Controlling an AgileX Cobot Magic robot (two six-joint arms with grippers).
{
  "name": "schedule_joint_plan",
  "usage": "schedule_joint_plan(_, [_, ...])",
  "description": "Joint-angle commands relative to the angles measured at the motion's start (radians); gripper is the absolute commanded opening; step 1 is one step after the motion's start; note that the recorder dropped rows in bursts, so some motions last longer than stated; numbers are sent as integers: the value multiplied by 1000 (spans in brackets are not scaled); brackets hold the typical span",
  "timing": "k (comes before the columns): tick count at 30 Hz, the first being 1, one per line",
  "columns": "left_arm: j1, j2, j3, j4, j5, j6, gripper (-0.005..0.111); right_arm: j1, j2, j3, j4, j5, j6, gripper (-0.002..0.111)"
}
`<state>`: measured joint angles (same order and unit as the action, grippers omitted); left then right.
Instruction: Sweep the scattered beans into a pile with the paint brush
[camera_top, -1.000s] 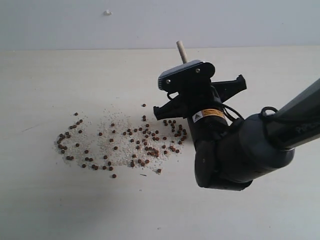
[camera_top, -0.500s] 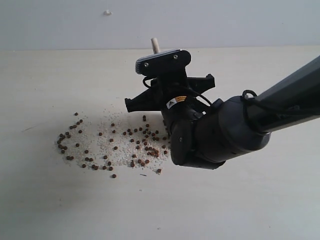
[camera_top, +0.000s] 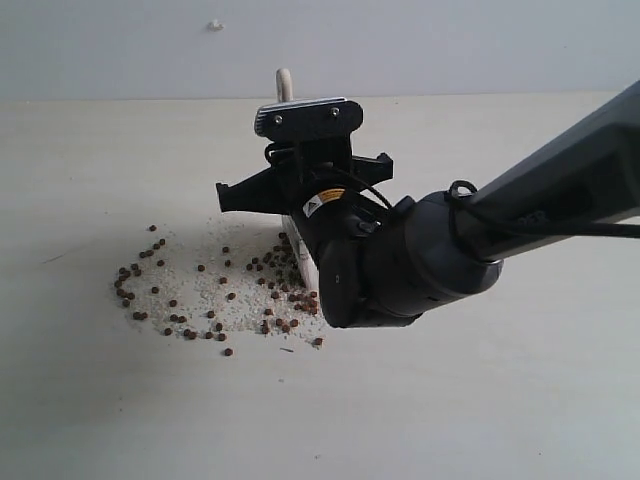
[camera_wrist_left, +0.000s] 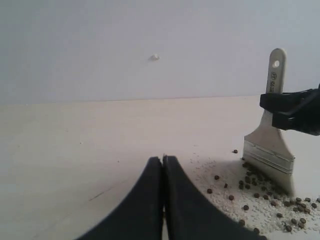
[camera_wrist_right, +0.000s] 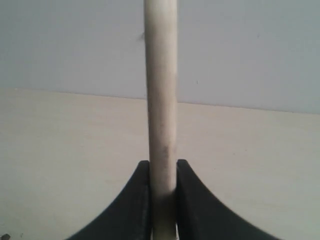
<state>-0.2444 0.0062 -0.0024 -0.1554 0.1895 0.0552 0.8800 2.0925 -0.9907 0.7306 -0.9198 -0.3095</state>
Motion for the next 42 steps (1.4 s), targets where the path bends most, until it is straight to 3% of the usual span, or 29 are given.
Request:
schedule_joint_plan(1, [-6, -6, 2, -4, -2, -3, 1, 3, -58, -3, 46, -11, -114, 0])
schedule_joint_plan(10, [-6, -6, 2, -4, -2, -3, 1, 1, -139, -3, 165, -58, -475, 0])
schedule_joint_plan(13, [-6, -6, 2, -4, -2, -3, 1, -20, -117, -3, 45, -70, -504, 0])
schedule_joint_plan(20, [-6, -6, 2, -4, -2, -3, 1, -113, 10, -22, -604, -71, -412, 0])
schedule_joint_plan(28, [-6, -6, 2, -4, -2, -3, 1, -188, 112, -145, -712, -18, -260, 0])
schedule_joint_plan(33, [-6, -6, 2, -4, -2, -3, 1, -188, 119, -161, -887, 168, -127, 0])
schedule_joint_plan(42, [-6, -6, 2, -4, -2, -3, 1, -121, 39, -161, -1019, 419, 78, 0])
